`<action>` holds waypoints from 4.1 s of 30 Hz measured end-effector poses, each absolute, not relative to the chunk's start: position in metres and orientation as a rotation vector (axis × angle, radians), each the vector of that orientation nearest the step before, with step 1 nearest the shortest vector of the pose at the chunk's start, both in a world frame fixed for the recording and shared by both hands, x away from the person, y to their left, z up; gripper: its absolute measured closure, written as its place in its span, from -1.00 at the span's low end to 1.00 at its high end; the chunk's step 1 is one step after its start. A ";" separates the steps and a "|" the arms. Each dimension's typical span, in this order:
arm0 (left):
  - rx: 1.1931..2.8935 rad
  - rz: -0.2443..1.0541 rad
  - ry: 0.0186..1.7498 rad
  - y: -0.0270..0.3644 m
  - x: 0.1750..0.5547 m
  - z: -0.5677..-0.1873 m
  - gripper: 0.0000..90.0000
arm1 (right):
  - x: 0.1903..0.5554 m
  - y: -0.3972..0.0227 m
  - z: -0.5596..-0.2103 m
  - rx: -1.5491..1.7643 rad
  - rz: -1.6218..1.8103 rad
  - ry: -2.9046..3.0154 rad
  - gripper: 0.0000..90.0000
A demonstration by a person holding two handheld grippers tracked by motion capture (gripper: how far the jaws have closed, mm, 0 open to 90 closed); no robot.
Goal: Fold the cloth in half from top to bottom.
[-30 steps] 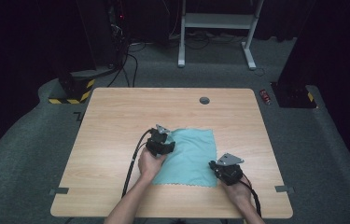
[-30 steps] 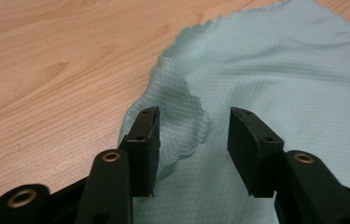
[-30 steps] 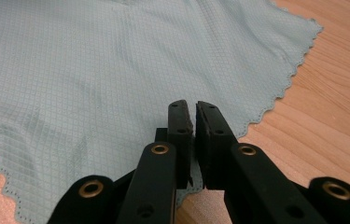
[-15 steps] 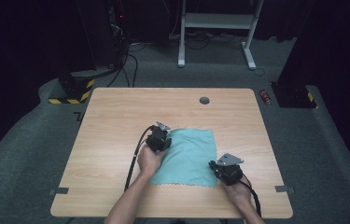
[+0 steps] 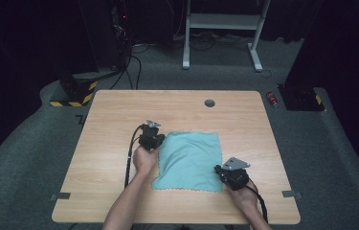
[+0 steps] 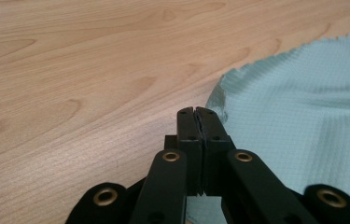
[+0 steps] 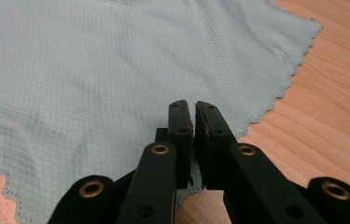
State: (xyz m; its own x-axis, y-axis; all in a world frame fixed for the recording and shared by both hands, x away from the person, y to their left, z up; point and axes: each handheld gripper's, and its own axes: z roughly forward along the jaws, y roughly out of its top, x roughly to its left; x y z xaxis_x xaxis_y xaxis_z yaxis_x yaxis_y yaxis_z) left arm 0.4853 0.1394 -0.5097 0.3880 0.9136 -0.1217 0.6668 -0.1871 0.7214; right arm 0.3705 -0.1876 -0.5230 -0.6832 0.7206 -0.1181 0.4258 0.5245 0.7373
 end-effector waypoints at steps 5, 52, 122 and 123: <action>1.923 0.434 1.358 0.141 0.487 -0.511 0.98 | 0.370 -0.187 -0.523 0.944 0.976 2.355 0.89; 2.101 0.377 1.121 0.137 0.384 -0.498 0.21 | 0.362 -0.195 -0.514 0.996 1.077 2.412 0.46; 2.042 0.506 1.201 0.128 0.447 -0.508 0.13 | 0.357 -0.174 -0.515 0.924 1.146 2.494 0.45; 2.038 0.505 1.212 0.128 0.453 -0.509 0.12 | 0.357 -0.175 -0.517 0.936 1.138 2.497 0.45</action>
State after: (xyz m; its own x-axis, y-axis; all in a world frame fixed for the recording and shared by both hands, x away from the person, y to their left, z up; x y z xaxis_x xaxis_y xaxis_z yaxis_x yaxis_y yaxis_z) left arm 0.4527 0.1281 -0.5087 0.4856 0.8739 -0.0217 0.6000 -0.3152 0.7353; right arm 0.3568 -0.1751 -0.5172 -0.7654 0.6422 0.0426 0.4534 0.4911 0.7438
